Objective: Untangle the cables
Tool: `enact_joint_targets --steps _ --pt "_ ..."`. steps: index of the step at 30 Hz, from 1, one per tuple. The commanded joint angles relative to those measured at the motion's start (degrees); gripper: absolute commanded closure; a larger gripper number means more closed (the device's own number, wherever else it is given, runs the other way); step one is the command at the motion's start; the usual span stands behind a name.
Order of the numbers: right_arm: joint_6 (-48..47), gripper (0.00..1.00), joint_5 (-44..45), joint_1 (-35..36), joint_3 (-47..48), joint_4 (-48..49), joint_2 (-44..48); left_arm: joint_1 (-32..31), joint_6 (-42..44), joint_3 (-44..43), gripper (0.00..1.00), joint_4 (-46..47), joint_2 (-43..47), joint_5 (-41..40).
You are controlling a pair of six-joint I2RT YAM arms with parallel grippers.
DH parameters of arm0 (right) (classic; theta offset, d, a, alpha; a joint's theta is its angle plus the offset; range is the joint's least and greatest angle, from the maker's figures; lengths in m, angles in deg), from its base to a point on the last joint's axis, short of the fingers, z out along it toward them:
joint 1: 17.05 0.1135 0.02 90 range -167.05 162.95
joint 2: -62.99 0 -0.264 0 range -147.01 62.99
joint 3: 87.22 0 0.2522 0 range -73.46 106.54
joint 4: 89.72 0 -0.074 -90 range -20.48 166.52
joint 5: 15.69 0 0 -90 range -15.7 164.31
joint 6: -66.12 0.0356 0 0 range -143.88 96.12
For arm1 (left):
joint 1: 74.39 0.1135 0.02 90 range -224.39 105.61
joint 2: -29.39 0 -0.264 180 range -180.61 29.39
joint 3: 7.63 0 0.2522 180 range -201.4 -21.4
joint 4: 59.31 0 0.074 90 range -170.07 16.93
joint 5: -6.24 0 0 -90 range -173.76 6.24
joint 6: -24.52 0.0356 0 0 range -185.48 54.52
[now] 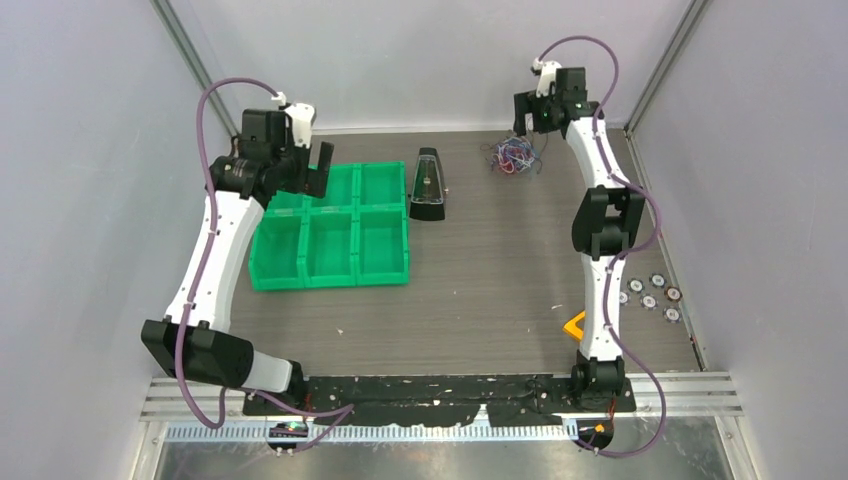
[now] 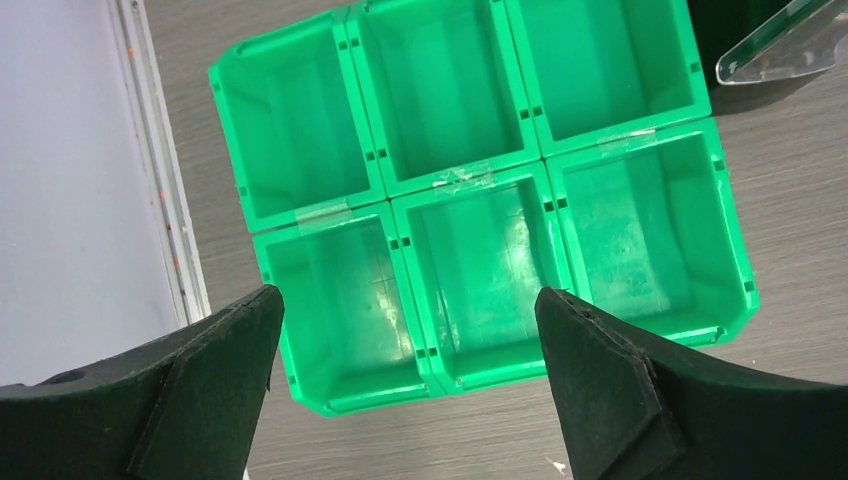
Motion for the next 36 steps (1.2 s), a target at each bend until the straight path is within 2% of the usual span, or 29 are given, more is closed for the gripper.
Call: enact_joint_targets --steps 1,6,10,12,13,14,15,16,17,19,21,24,25,26,30,34,36 --pt "-0.3 0.05 3.4 0.2 3.5 -0.3 -4.0 0.1 0.1 -2.5 0.00 -1.8 -0.7 -0.9" --pt "-1.2 0.05 2.8 1.6 3.1 -0.3 -6.2 0.2 1.2 -3.0 0.00 -3.4 -1.3 -0.1" --pt "0.4 0.00 -2.0 2.6 0.3 -10.2 -6.3 0.2 1.9 -2.7 0.00 -4.1 -0.8 1.3" --pt "1.9 0.16 -4.3 2.6 -1.6 -14.4 -6.5 0.1 4.0 -2.4 0.01 -5.0 -0.1 4.9" --pt "2.4 0.37 -7.0 2.3 -2.3 -15.7 -6.3 0.2 5.2 -1.9 0.01 -5.1 0.5 6.9" --pt "2.4 0.47 -8.8 2.0 -5.0 -17.3 -5.7 0.2 5.9 -1.0 0.01 -4.5 1.6 8.5" --pt "2.0 0.65 -12.2 1.4 -7.0 -17.6 -3.1 0.1 6.5 0.1 0.01 -3.7 2.9 9.9" --pt "0.5 0.72 -13.4 0.8 -11.6 -17.5 -1.1 0.2 7.0 1.6 0.01 -2.7 4.2 11.6" --pt "-0.5 0.85 -14.9 0.6 -13.9 -17.3 3.6 0.2 7.3 3.0 0.01 -1.4 6.1 13.6" --pt "-3.5 0.93 -17.0 -0.2 -21.2 -16.2 11.8 0.2 6.6 5.8 0.01 2.2 8.6 18.4" --pt "-5.4 0.95 -20.4 -1.1 -30.2 -13.7 21.4 0.2 4.2 9.7 0.01 7.3 11.1 24.3" --pt "-9.9 0.95 -24.8 -1.3 -44.0 -11.6 34.4 -0.2 -2.4 17.9 0.01 20.0 14.8 34.0" --pt "-10.7 0.94 -27.0 -1.3 -46.5 -11.1 41.8 -1.3 -3.5 19.3 0.01 23.3 14.9 35.8" --pt "-12.3 0.95 -27.9 -1.3 -50.7 -11.1 43.6 -2.9 -3.7 19.6 0.01 24.1 14.3 36.4" --pt "-15.0 0.94 -33.4 -1.2 -58.3 -13.3 55.9 -11.7 -4.6 19.4 0.01 29.8 10.0 38.4" --pt "-19.4 0.95 -37.0 1.2 -60.5 -19.4 62.0 -19.8 -8.1 18.5 0.01 40.8 4.9 38.7" --pt "-20.8 0.95 -37.2 3.2 -61.0 -21.2 64.5 -24.1 -8.9 15.2 0.01 42.7 0.5 38.2"
